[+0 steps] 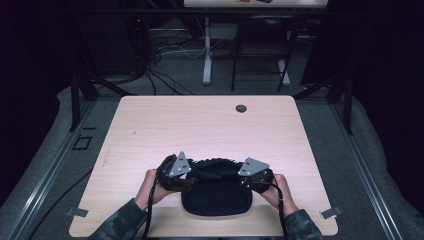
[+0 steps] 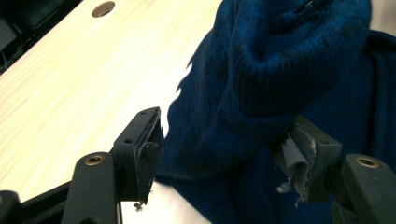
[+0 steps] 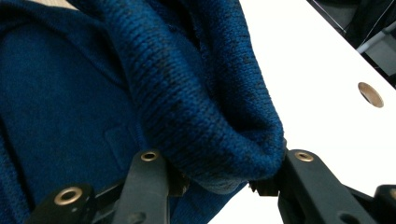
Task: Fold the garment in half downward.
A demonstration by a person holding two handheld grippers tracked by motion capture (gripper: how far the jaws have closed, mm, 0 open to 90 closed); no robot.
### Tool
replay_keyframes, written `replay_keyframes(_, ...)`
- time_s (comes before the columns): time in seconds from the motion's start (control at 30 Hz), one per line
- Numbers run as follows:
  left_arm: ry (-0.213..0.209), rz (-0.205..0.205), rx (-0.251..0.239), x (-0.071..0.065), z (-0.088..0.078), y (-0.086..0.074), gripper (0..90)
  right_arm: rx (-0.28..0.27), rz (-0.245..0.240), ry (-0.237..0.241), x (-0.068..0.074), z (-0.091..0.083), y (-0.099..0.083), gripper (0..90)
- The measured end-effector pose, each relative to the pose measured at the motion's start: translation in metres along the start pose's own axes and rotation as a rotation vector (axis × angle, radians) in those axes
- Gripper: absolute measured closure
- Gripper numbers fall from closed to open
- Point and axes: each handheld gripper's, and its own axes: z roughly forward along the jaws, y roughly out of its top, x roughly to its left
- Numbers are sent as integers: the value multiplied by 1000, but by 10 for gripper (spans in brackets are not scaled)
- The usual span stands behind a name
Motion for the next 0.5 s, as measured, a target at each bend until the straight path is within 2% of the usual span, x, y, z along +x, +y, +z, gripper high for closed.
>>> replay_keyframes(0.17, 13, -1, 16, 0, -14, -4, 333, 14, -6, 1, 4, -3, -2, 634)
replay_keyframes(0.27, 41, -7, 6, 3, -23, -3, 330, 25, -19, 0, 9, -4, -3, 621)
replay_keyframes(0.4, 85, -13, -26, 9, -29, 6, 327, 45, -44, 7, 15, -3, -4, 610)
replay_keyframes(0.5, 103, -19, -33, 11, -25, 15, 325, 59, -51, 8, 18, -2, -5, 582)
